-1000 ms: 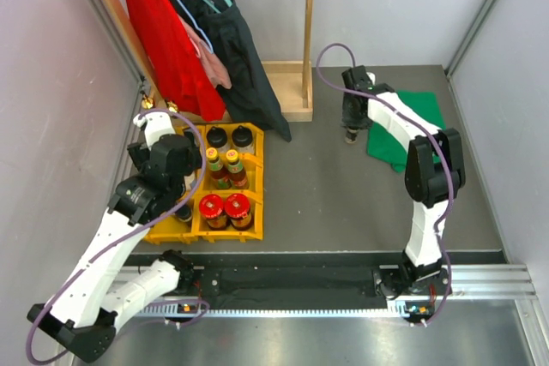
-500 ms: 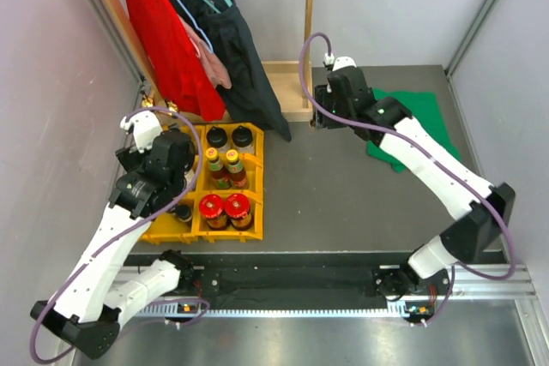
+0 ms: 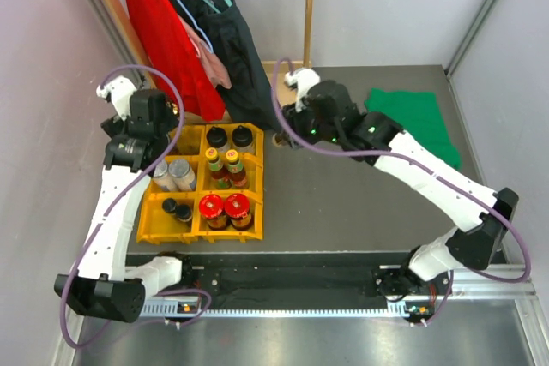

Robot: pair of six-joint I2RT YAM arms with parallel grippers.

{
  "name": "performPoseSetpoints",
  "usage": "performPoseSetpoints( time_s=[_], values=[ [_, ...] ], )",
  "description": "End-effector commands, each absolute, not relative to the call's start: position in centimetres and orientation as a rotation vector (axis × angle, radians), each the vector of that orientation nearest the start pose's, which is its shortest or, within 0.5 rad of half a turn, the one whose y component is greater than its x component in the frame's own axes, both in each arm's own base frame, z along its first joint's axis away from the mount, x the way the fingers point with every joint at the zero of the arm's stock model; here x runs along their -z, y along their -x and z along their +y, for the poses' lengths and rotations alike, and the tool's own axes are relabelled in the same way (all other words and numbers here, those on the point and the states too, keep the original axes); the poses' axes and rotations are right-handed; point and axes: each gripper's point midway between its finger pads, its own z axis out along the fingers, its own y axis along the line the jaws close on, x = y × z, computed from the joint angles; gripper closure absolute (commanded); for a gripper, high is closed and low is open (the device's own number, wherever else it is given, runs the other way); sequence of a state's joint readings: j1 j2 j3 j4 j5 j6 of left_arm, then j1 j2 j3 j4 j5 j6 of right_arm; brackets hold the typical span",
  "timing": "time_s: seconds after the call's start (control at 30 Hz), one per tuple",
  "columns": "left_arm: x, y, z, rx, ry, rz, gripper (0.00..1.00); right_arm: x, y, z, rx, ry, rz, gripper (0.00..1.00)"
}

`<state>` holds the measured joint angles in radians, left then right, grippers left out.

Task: Organize the condiment bottles
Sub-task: Pick up the bottle from the center of the board, then place the bottle in the storage box.

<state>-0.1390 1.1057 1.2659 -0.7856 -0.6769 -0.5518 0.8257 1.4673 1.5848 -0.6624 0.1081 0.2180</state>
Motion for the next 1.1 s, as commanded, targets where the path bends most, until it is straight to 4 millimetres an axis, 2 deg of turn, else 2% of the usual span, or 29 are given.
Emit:
performPoseSetpoints(
  time_s=[0.0,0.03,0.07,0.1,0.13,0.23,0.33,0.4,0.43,0.5,0.53,0.57,0.63,0.9,0.93,1.0,1.07],
  values=[
    [-34.8,-32.0,5.4,-0.225,0.811,1.751,0.01,-31.6,-27.1,36.2,-0.593,0.804,1.928,1.00],
    [-35.9,-32.0,5.6,-0.219,0.816,1.721,0.01,-31.9,-26.6,37.2,-0.615,0.834,1.908,1.00],
    [-36.5,-31.8,5.9,-0.234,0.824,1.699,0.01,-31.8,-25.4,38.5,-0.637,0.885,1.890,1.00],
    [-37.2,-31.7,6.2,-0.238,0.832,1.678,0.01,-31.3,-25.1,39.6,-0.636,0.933,1.878,1.00],
    [-38.4,-31.7,6.5,-0.238,0.834,1.649,0.01,-31.8,-24.5,40.5,-0.653,0.961,1.851,1.00],
    [-40.2,-31.9,7.1,-0.245,0.839,1.618,0.01,-31.9,-22.3,43.5,-0.696,1.068,1.790,1.00],
    [-41.1,-32.8,7.7,-0.233,0.850,1.613,0.01,-32.0,-20.4,45.6,-0.781,1.138,1.741,1.00],
    [-41.3,-33.3,7.8,-0.180,0.845,1.629,0.01,-32.5,-19.4,46.8,-0.836,1.166,1.693,1.00],
    [-41.6,-33.4,8.5,-0.172,0.859,1.623,0.01,-32.6,-18.4,47.6,-0.874,1.195,1.673,1.00],
    [-41.8,-33.8,9.1,-0.121,0.859,1.625,0.01,-32.3,-17.9,48.9,-0.870,1.255,1.625,1.00],
    [-42.0,-33.8,9.3,-0.104,0.858,1.627,0.01,-32.2,-16.9,49.6,-0.884,1.288,1.608,1.00],
    [-42.0,-33.8,9.6,-0.100,0.863,1.630,0.01,-31.1,-16.8,50.4,-0.879,1.317,1.615,1.00],
    [-41.9,-33.4,10.6,-0.101,0.890,1.626,0.01,-31.7,-15.7,51.5,-0.900,1.362,1.565,1.00],
    [-41.7,-31.1,13.7,-0.141,0.996,1.570,0.01,-30.2,-12.2,56.4,-0.948,1.545,1.445,1.00],
    [-41.7,-30.8,13.9,-0.147,1.001,1.565,0.01,-28.9,-11.9,57.0,-0.934,1.570,1.452,1.00],
    [-40.9,-30.3,14.5,-0.169,1.020,1.571,0.01,-28.5,-11.2,57.7,-0.928,1.593,1.427,1.00],
    [-40.6,-30.1,14.6,-0.165,1.025,1.576,0.01,-27.3,-10.9,58.4,-0.920,1.617,1.426,1.00]
  ],
)
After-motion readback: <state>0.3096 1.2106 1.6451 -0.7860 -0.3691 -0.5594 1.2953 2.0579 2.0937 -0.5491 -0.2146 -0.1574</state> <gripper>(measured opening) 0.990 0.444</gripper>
